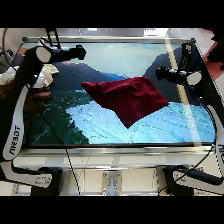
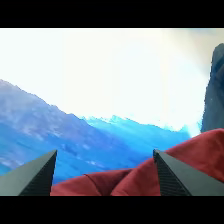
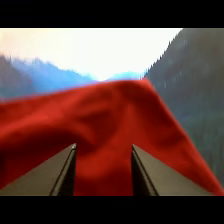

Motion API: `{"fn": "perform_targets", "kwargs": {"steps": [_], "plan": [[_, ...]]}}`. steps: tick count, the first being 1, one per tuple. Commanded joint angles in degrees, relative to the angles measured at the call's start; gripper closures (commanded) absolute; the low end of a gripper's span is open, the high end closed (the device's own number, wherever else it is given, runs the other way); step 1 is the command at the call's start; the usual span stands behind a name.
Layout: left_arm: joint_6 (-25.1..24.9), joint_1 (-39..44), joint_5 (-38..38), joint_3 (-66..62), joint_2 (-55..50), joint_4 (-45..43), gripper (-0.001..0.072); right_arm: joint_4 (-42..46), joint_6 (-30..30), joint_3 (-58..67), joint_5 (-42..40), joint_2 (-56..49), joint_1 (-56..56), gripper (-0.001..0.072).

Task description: Fold the shirts.

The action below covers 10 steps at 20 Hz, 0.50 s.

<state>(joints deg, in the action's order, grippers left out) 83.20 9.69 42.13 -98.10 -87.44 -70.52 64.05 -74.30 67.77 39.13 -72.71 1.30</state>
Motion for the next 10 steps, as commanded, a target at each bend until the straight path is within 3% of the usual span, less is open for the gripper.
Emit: {"fn": "perform_targets", "kwargs": {"steps": [1,3,4,7,9,10], "plan": [[-0.63,-1.51,7.17,-2.60,2.51,-4.44,0.0006,3.58,-1.18,-6.03,17.64,8.31,0.37,0.0309],[-0.66,-1.49,9.55,-1.57,2.49,-4.22,0.0038,-3.67,-1.92,-14.99,17.14,12.20,0.37,0.0308],[-0.68,-1.49,10.34,-0.61,2.49,-4.17,0.0120,-8.68,-2.34,-19.58,16.74,13.44,0.35,0.0308],[-0.70,-1.49,10.62,3.02,2.49,-4.11,0.0136,-20.59,-2.29,-30.99,12.66,13.79,-2.84,0.0284],[-0.68,-1.49,10.71,5.66,2.45,-4.09,0.0135,-28.06,-2.29,-37.03,3.21,13.77,-8.48,0.0144],[-0.70,-1.49,10.73,6.60,2.43,-4.11,0.0135,-30.91,-2.29,-39.30,-1.95,13.77,-11.93,0.0144]]}}
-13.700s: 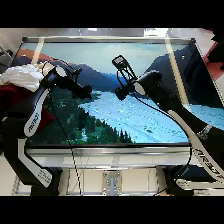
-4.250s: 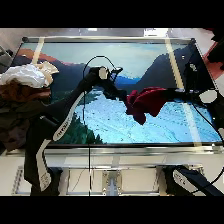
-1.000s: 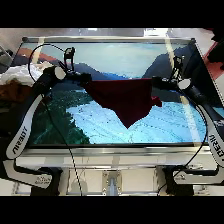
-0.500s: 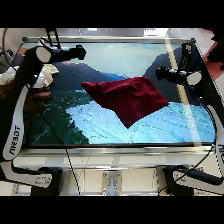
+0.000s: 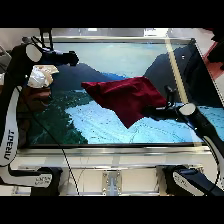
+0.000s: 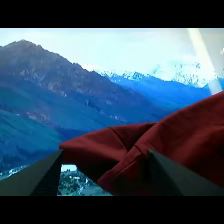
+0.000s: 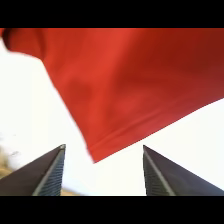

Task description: Fold the shirts.

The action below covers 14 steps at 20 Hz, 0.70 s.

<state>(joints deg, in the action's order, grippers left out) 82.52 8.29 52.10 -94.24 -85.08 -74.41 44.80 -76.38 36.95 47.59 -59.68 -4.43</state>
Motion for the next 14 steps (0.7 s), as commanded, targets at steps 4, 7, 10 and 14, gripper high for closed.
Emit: {"fn": "perform_targets", "kwargs": {"steps": [4,7,10,14], "plan": [[0.00,-0.09,0.98,3.72,0.07,-0.15,0.0135,-12.24,-5.60,-12.92,-20.96,0.74,-15.93,0.0145],[0.00,-0.09,0.98,3.72,0.07,0.59,0.0135,-12.09,-7.85,-14.23,-21.84,0.72,-17.44,0.0146],[-0.02,-0.09,0.83,3.72,0.07,1.55,0.0135,-12.79,-7.87,-14.47,-27.50,-0.33,-17.44,0.0148],[-0.02,-0.09,0.07,3.72,0.07,1.53,0.0135,-17.31,-7.74,-14.32,-31.69,-6.08,-17.46,0.0165]]}}
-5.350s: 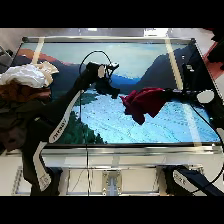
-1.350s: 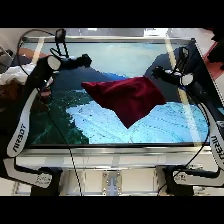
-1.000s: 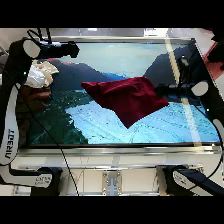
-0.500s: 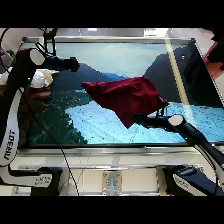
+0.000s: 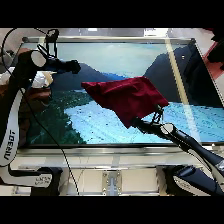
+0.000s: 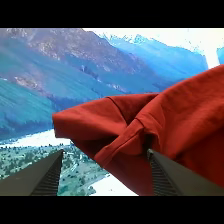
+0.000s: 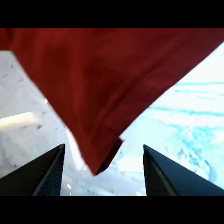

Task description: Fold the shirts.

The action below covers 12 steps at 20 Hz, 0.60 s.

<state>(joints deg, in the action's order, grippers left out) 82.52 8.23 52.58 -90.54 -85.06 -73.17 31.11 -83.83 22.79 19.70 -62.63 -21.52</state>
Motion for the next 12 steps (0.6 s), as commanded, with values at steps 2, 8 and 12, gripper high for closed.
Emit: {"fn": "perform_targets", "kwargs": {"steps": [2,8,12], "plan": [[-0.04,-0.02,-0.46,0.02,0.04,0.26,0.0135,-6.78,2.14,-0.15,-4.20,-4.26,-0.98,0.0178],[0.00,-0.02,-0.72,0.04,-0.26,0.28,0.0135,-8.87,9.09,5.18,-9.03,-4.44,-3.89,0.0418],[-0.02,-0.02,-0.50,0.09,-0.63,0.02,0.0135,-8.87,8.70,5.55,-12.17,-4.90,-3.82,0.0678]]}}
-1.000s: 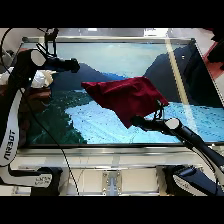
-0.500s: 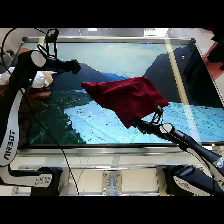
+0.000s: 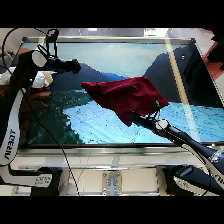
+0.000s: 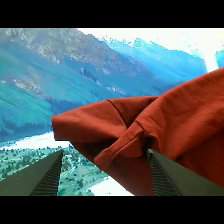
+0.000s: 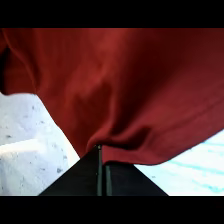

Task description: Fold the shirts.

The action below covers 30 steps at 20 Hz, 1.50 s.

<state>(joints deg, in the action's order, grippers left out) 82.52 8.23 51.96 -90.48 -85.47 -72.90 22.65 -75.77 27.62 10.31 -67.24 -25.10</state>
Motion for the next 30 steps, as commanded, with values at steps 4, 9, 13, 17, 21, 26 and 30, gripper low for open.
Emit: {"fn": "perform_targets", "kwargs": {"steps": [4,9,13,17,21,26,30], "plan": [[-0.02,-0.02,0.44,0.11,-1.84,-4.28,0.0135,7.76,0.81,2.75,-2.54,2.99,-0.24,0.0679],[6.03,-0.02,0.74,4.76,-7.48,-2.73,0.0135,13.62,0.76,9.53,-0.26,8.57,-0.24,0.0679],[11.96,0.00,0.79,5.38,-14.27,14.51,0.0135,13.62,0.74,10.40,3.08,8.57,-0.24,0.0679],[3.52,0.00,-1.70,5.38,-18.18,24.09,0.0134,13.62,0.74,10.40,3.08,8.57,-0.24,0.0679],[-4.61,0.00,-6.84,5.38,-18.78,23.58,0.0135,13.62,0.76,10.40,2.82,8.57,-0.24,0.0679],[-4.76,0.00,-9.53,5.35,-19.41,23.80,0.0692,13.64,0.76,10.40,1.57,8.57,-0.24,0.0679],[-6.12,-0.83,-6.29,2.25,-17.44,24.98,0.0693,17.44,0.76,12.26,-2.43,11.21,1.29,0.0680]]}}
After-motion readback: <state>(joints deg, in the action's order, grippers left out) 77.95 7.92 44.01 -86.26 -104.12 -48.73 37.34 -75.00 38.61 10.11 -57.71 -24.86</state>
